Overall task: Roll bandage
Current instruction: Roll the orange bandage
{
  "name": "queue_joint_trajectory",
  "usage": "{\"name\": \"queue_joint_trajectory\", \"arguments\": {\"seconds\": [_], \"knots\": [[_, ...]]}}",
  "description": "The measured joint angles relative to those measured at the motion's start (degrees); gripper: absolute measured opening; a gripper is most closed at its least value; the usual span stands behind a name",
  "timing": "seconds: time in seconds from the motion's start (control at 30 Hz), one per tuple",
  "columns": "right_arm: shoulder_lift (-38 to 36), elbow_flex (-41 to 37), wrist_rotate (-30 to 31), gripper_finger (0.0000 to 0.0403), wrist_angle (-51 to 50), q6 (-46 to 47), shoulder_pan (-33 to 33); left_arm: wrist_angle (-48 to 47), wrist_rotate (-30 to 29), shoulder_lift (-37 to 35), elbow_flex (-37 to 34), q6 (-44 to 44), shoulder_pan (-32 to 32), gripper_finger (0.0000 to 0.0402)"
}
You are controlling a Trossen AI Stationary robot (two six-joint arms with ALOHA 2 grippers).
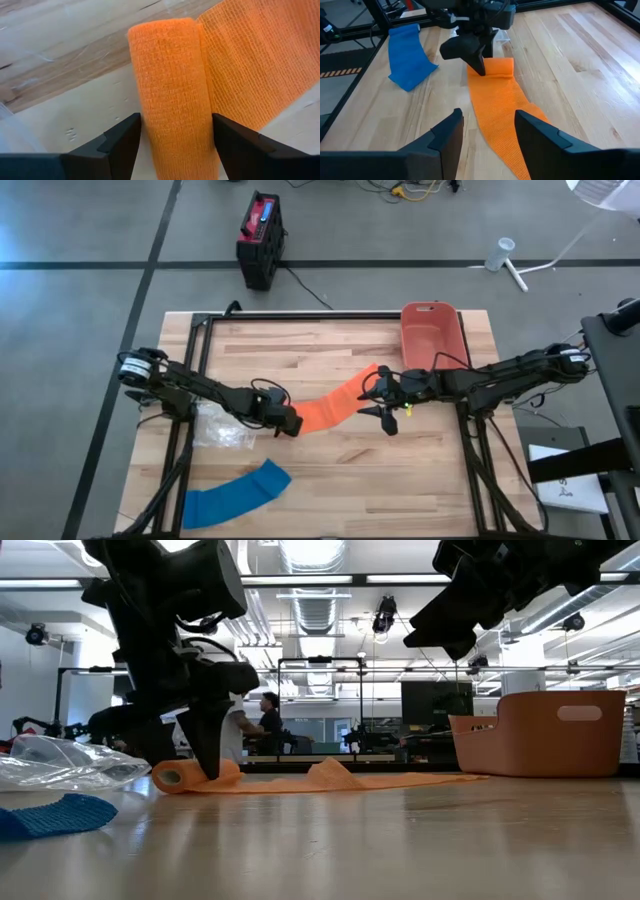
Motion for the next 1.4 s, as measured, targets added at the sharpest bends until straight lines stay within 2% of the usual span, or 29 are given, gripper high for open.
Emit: {"name": "queue_joint_trajectory", "arguments": {"seconds": [0.2, 0.47, 0.57, 0.77, 0.87, 1.1, 1.27, 1.4], "knots": [[0.0, 0.0, -0.01, 0.0174, 0.02, 0.02, 0.0, -0.07, -0.76, 0.0, 0.0, 1.23, 0.0, 0.0231], [0.0, 0.0, 0.01, 0.0176, 0.03, 0.02, 0.0, -0.33, -5.03, 0.0, -0.16, 3.57, -0.09, 0.0228], [0.0, 0.0, 0.0, 0.0174, 0.04, 0.02, 0.0, -0.25, -5.31, 0.0, -0.45, 3.65, -0.09, 0.0207], [0.0, 0.0, -0.01, 0.0176, 0.08, 0.02, 0.0, 0.2, -6.01, -0.16, -0.98, 3.5, -0.11, 0.0135], [0.0, 0.0, 0.01, 0.0174, 0.66, 0.03, 0.0, 0.13, -6.14, -0.83, -1.11, 5.03, -0.03, 0.0124], [0.35, -0.01, -0.01, 0.0174, 6.2, -0.02, 0.0, -0.34, -8.29, -6.68, -1.09, 13.85, 0.75, 0.0145], [2.15, 0.0, 0.01, 0.0178, 13.6, -0.06, -0.02, 0.07, -11.68, -14.34, -0.86, 25.29, 0.76, 0.013], [6.34, 0.15, -0.01, 0.0175, 22.11, 0.0, 0.0, -1.41, -15.78, -19.1, 2.68, 33.56, 0.74, 0.0121]]}}
